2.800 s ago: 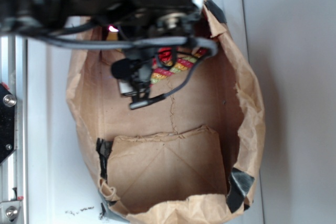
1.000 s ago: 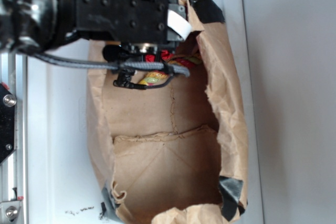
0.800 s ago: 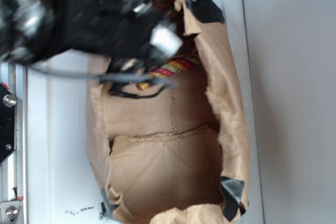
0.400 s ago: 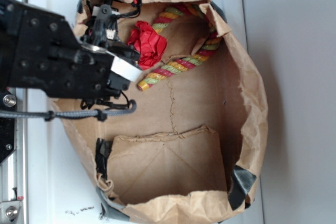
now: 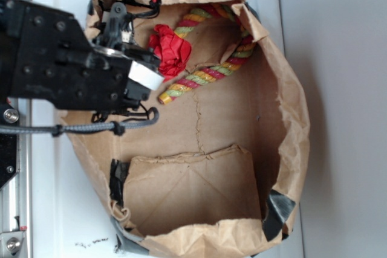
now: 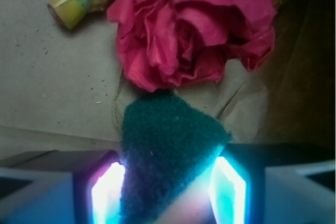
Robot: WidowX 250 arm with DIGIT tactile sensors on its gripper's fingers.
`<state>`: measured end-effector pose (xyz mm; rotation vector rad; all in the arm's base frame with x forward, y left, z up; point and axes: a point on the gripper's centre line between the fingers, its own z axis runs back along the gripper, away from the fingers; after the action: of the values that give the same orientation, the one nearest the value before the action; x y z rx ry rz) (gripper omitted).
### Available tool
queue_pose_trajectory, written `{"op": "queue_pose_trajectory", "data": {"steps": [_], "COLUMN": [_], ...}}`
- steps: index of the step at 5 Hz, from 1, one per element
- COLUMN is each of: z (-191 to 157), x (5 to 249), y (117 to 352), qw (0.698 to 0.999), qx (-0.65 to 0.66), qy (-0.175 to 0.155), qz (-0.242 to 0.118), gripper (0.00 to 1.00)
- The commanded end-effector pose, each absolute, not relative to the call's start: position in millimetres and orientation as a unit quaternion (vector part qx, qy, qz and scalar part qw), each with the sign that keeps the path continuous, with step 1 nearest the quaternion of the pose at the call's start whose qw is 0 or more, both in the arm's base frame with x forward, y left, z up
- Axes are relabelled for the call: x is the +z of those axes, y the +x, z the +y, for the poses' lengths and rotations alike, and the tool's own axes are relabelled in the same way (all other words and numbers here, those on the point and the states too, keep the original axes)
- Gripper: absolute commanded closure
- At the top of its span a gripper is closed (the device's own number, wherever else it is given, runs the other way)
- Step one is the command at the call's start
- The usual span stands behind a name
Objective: Grab the green sponge.
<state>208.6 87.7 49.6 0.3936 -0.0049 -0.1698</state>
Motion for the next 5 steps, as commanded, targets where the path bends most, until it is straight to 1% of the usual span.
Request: {"op": "queue_pose_trajectory", "data": {"steps": [1, 2, 3, 4, 5], "z": [105, 105, 99, 86, 74], "x": [92, 122, 155, 181, 195], "y": [233, 250, 279, 288, 293], "qw": [0.982, 0.985, 0.983, 0.981, 0.978], "qx": [-0.053, -0.030, -0.027, -0.046, -0.061], "qy": [0.175, 0.150, 0.126, 0.087, 0.065], "qz": [-0.050, -0.082, -0.130, -0.170, -0.189], "gripper": [1.00, 1.00, 1.00, 1.00, 1.00]}}
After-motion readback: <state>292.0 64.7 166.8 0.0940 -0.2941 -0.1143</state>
